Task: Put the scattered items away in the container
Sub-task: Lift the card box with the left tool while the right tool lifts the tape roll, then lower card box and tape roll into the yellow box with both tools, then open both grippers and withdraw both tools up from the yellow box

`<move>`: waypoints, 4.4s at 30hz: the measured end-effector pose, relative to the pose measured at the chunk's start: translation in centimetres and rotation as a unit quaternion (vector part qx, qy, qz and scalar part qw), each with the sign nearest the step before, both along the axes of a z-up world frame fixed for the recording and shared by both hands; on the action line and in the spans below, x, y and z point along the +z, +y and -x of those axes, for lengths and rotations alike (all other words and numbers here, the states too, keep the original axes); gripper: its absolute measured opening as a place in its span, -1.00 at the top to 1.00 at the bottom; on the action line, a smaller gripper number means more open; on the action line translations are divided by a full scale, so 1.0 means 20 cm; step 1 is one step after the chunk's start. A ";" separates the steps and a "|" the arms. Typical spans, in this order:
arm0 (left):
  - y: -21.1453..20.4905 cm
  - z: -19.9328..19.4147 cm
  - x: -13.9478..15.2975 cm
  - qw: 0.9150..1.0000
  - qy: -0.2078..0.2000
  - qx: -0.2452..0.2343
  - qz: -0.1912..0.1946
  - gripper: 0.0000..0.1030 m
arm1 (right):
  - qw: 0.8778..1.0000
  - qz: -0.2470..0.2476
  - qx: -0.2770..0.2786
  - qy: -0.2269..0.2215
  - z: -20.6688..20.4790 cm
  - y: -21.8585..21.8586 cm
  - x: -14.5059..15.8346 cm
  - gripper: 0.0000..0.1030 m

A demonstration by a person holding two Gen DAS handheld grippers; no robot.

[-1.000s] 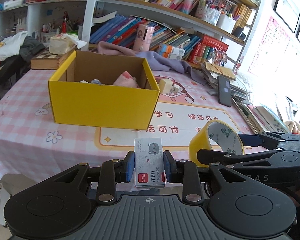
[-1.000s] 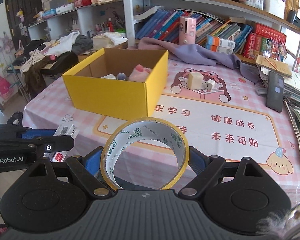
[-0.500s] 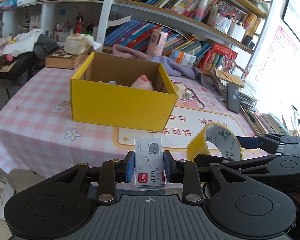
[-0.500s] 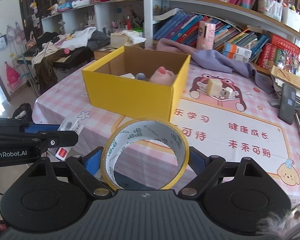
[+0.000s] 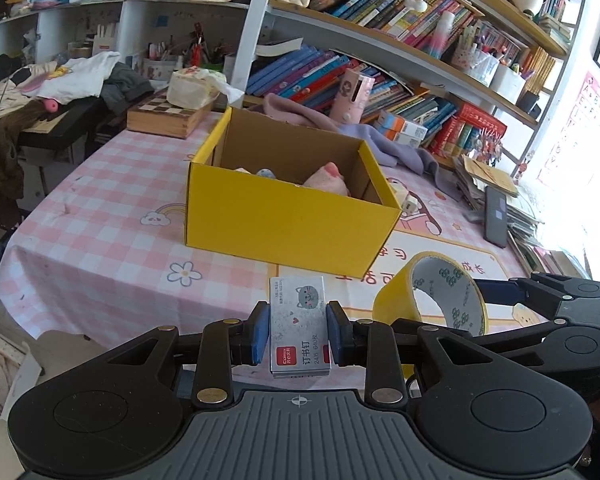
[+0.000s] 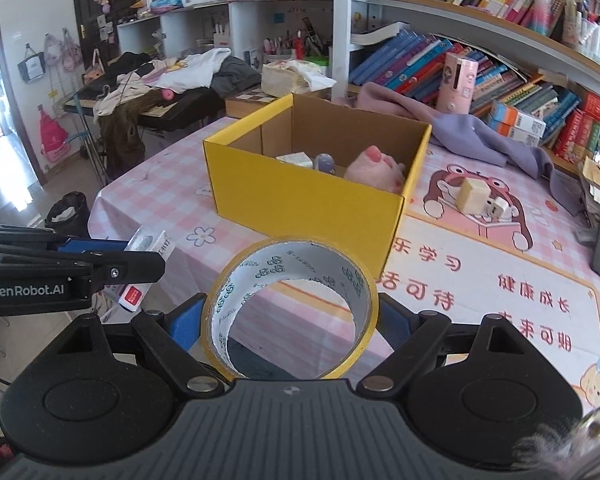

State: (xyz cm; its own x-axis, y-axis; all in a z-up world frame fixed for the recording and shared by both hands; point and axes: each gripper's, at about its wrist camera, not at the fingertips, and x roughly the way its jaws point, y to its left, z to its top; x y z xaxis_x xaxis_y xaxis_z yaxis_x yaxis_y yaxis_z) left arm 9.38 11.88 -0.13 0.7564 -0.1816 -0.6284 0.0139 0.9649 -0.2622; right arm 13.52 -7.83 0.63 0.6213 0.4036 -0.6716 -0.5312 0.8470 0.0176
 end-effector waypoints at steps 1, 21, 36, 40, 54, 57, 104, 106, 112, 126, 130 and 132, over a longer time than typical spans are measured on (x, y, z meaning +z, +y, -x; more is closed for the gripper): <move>0.00 -0.01 0.00 1.000 -0.002 0.001 -0.001 0.44 | 1.000 0.000 0.001 -0.003 -0.01 0.00 0.00 -0.69; 0.04 -0.54 0.20 0.996 -0.074 0.031 -0.043 0.44 | 0.997 -0.036 0.018 -0.068 -0.69 0.03 0.21 -0.69; 0.01 -1.10 0.03 0.995 0.003 0.032 -0.096 0.44 | 0.985 0.086 0.130 -0.078 -1.39 0.28 0.02 -0.69; -0.01 -1.20 -0.09 0.993 0.048 0.032 -0.099 0.44 | 0.979 0.112 0.167 -0.025 -1.55 0.35 -0.07 -0.69; -0.06 -1.27 -0.23 0.989 0.088 0.017 -0.119 0.16 | 0.968 0.139 0.208 0.006 -1.63 0.44 -0.23 -0.70; -0.08 -1.24 -0.20 0.988 0.070 0.022 -0.136 -0.07 | 0.971 0.130 0.203 0.002 -1.62 0.42 -0.20 -0.70; -0.05 -0.23 0.12 0.991 -0.050 0.037 -0.117 -0.84 | 0.993 -0.020 -0.072 -0.092 -0.34 -0.09 0.13 -0.72; -0.04 -0.19 0.11 0.991 -0.044 0.042 -0.120 -0.84 | 0.994 -0.019 -0.066 -0.090 -0.30 -0.06 0.11 -0.72; -0.02 -0.07 0.08 0.989 -0.030 0.059 -0.132 -0.85 | 0.995 -0.021 -0.049 -0.082 -0.15 0.01 0.06 -0.72; -0.14 0.03 0.01 0.985 -0.029 0.004 -0.167 -0.86 | 0.996 0.010 -0.068 -0.053 0.02 -0.05 -0.03 -0.75; -0.18 0.03 0.00 0.986 -0.028 -0.011 -0.164 -0.86 | 0.995 0.011 -0.083 -0.056 0.04 -0.09 -0.03 -0.75; -0.19 0.03 -0.01 0.987 -0.024 -0.016 -0.160 -0.87 | 0.994 0.013 -0.089 -0.055 0.05 -0.11 -0.03 -0.75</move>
State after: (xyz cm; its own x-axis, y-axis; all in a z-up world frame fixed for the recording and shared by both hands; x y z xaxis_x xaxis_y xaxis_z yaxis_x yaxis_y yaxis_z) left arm 8.76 8.08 -0.26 0.7835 -0.0044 -0.6214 0.0510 0.9970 0.0573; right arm 12.53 -10.03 0.07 0.7517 0.2647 -0.6040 -0.3707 0.9271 -0.0552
